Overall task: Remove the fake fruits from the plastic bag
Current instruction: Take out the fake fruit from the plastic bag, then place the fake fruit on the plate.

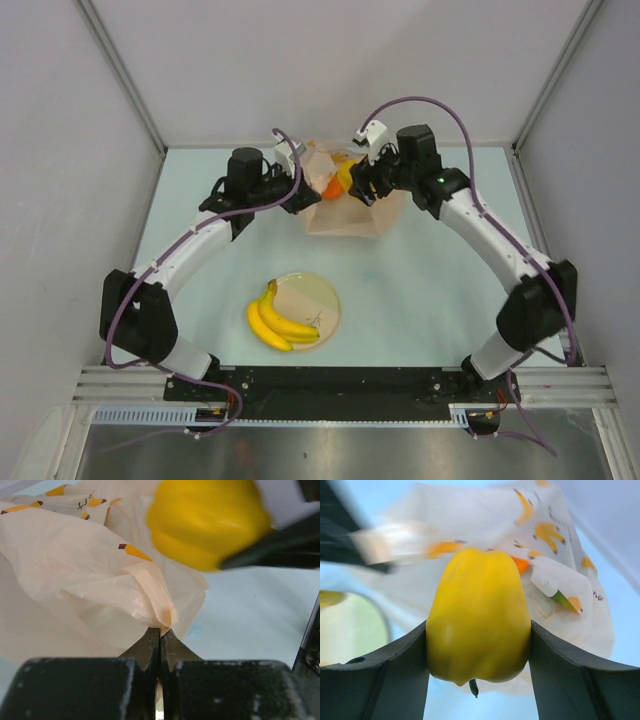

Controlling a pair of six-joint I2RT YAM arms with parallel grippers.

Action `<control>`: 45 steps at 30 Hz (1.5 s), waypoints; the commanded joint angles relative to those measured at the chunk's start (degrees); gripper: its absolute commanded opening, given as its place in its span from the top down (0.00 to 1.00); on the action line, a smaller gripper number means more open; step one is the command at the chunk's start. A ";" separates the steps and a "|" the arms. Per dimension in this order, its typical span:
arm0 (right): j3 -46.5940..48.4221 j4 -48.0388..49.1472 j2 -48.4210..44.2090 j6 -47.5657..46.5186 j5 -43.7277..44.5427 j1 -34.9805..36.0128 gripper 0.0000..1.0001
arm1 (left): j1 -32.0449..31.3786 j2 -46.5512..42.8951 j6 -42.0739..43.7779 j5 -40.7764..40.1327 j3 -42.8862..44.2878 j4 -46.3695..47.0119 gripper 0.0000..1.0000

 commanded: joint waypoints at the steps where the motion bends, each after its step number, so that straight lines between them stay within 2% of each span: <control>1: -6.29 -6.75 -9.17 -3.57 -6.47 3.15 0.64 | -0.44 -1.20 -1.09 -0.27 3.10 1.28 0.91; 2: -7.36 -7.46 -10.74 -4.37 -6.82 5.08 0.65 | -0.44 -1.64 -1.27 -1.66 3.19 1.02 0.81; 3: -8.50 -8.08 -13.02 -4.98 -7.00 6.40 0.65 | -0.35 -2.08 -1.27 -2.46 3.19 -0.12 0.65; 4: -11.21 -9.30 -14.09 -6.47 -7.09 7.72 0.65 | -0.44 -3.56 -1.27 -3.51 3.19 -0.82 0.27; 6: -14.03 -9.75 -16.20 -7.62 -6.74 12.20 0.65 | -0.26 -5.41 -0.92 -4.92 3.45 -3.27 0.01; 12: -19.23 -5.11 -14.28 -8.06 -4.90 22.30 0.65 | 2.72 -18.06 0.23 -5.46 0.65 -7.07 0.00; 19: -21.78 8.16 -5.33 -5.08 -2.08 24.61 0.65 | 13.25 -28.71 -2.06 -3.09 -5.60 -7.24 0.00; 24: -21.43 12.56 0.04 -8.23 -1.55 27.24 0.64 | 14.94 -32.83 -0.65 -3.00 -7.27 -8.48 0.00; 34: -20.73 17.93 8.48 -14.12 -0.32 27.60 0.64 | 21.00 -35.65 -4.52 0.61 -11.14 -6.89 0.00; 44: -18.09 21.36 13.85 -13.78 2.40 29.70 0.59 | 21.53 -34.78 -6.89 3.68 -12.54 -3.21 0.00; 45: -18.00 21.36 14.02 -13.95 2.57 30.05 0.56 | 21.53 -34.34 -7.07 3.86 -12.54 -3.03 0.00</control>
